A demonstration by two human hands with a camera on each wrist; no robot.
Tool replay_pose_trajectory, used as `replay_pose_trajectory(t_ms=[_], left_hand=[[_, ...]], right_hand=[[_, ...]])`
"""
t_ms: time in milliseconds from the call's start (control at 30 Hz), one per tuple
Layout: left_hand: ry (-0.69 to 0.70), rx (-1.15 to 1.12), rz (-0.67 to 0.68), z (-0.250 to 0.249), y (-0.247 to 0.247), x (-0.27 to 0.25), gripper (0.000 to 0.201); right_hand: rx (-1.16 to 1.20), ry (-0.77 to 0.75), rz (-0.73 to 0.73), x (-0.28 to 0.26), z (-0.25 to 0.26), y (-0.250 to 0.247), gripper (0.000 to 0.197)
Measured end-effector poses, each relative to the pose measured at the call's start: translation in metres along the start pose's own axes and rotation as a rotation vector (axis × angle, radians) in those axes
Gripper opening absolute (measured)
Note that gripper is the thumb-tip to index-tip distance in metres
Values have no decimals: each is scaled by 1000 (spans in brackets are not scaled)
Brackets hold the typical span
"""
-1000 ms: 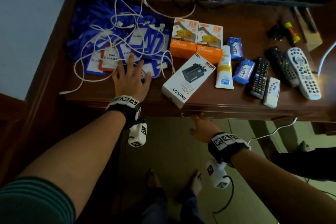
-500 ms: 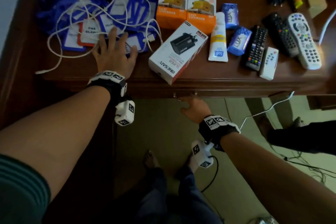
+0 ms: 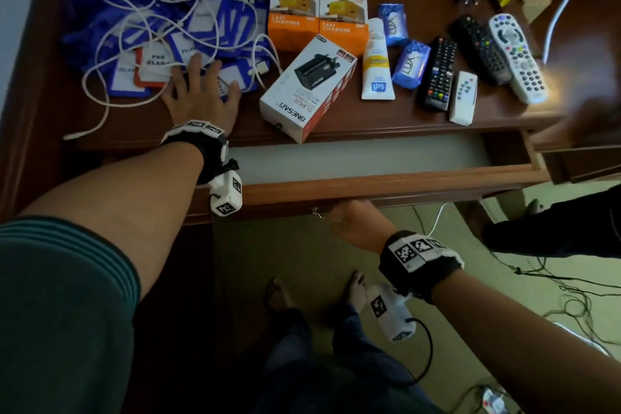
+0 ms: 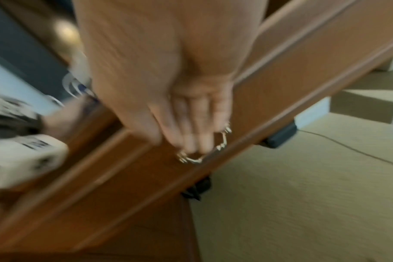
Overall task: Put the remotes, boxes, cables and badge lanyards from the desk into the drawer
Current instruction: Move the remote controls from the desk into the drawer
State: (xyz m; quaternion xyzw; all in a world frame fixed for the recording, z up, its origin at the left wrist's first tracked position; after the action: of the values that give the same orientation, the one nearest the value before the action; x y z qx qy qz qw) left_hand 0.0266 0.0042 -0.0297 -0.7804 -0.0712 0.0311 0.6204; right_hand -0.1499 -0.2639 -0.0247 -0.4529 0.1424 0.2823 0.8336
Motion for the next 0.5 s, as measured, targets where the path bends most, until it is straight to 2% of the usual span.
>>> replay_pose_trajectory(t_ms=[100, 200, 233, 367, 500], left_hand=[[0, -2, -20, 0, 1, 1, 57], [5, -7, -26, 0, 2, 0, 57], [7, -5, -28, 0, 2, 0, 57], [7, -5, -28, 1, 3, 1, 57], [7, -9, -30, 2, 3, 1, 57]], right_hand=[[50, -72, -335, -2, 5, -18, 16], [7, -5, -488, 10, 7, -37, 15], [-8, 41, -472, 17, 5, -41, 15], [-103, 196, -248, 29, -4, -38, 22], [-199, 199, -347, 25, -1, -26, 25]])
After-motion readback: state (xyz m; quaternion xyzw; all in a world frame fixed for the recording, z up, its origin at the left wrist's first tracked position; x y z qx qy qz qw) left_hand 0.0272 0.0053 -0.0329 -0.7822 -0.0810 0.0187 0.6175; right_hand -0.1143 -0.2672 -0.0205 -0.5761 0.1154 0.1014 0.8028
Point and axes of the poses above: each hand's wrist, its own x-axis towards the middle knuckle, its own y-axis out of the palm, z = x × y, the point moved 1 cm from there along x, towards the middle knuckle, and after that the axes turned 2 degrees about z, right-handed, at the moved point
